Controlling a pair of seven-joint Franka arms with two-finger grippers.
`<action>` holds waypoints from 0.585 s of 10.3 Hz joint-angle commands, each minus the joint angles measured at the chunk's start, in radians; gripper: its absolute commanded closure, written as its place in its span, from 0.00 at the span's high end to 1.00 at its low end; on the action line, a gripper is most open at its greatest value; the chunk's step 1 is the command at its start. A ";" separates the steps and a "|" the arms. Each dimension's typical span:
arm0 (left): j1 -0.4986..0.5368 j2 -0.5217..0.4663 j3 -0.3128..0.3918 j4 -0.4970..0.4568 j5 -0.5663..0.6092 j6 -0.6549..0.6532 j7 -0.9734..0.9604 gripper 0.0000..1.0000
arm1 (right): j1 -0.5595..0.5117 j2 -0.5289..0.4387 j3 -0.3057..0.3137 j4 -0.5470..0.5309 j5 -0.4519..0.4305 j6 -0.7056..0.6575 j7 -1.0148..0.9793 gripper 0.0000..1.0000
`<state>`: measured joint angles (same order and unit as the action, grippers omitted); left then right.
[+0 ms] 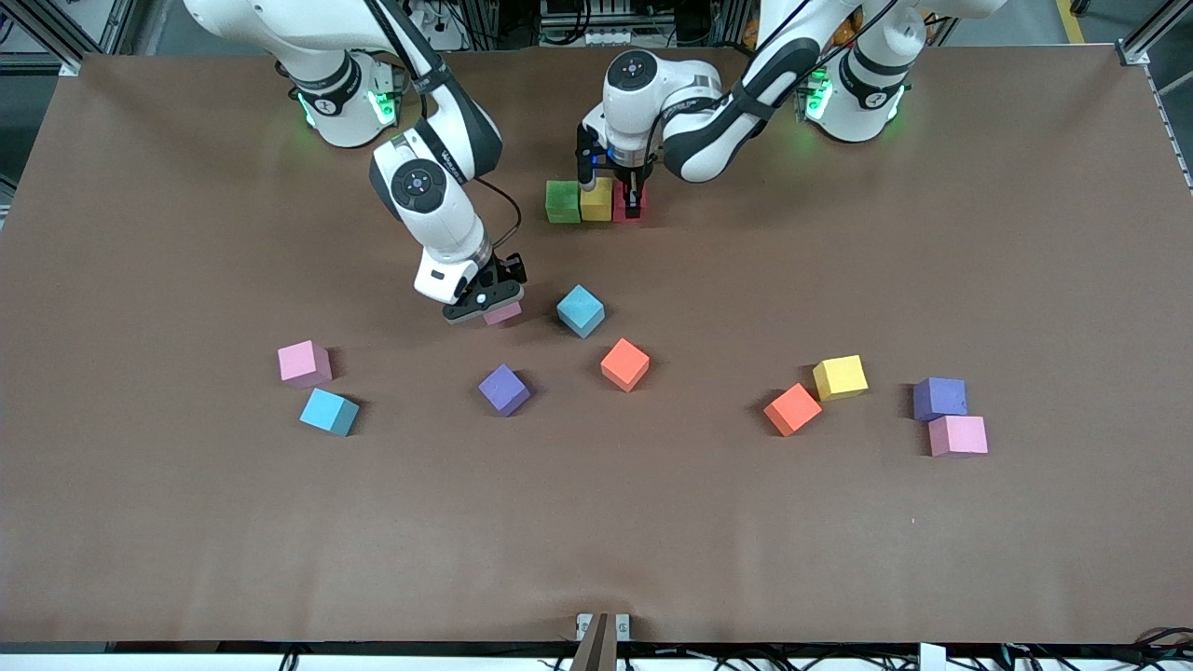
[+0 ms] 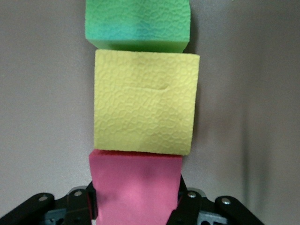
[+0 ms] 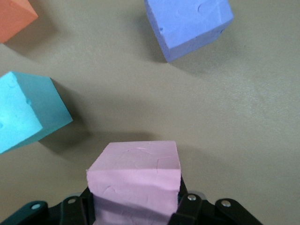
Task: Form number 2 with 11 blocks
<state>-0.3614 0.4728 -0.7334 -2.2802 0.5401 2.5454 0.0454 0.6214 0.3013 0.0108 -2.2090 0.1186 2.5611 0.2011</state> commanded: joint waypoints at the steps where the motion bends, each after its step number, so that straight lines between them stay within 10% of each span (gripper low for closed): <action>1: -0.008 0.053 0.009 0.028 0.037 0.009 0.001 0.65 | -0.020 -0.014 -0.003 0.044 0.003 -0.070 0.023 0.00; 2: -0.010 0.058 0.011 0.031 0.037 0.009 -0.002 1.00 | -0.029 -0.011 -0.003 0.067 0.003 -0.090 0.023 0.00; 6: -0.014 0.046 0.009 0.030 0.038 0.003 -0.007 1.00 | -0.048 -0.014 -0.003 0.098 0.003 -0.163 0.026 0.00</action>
<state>-0.3690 0.5205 -0.7288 -2.2591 0.5475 2.5469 0.0454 0.5796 0.2991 0.0003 -2.1180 0.1186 2.4257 0.2094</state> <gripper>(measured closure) 0.000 0.383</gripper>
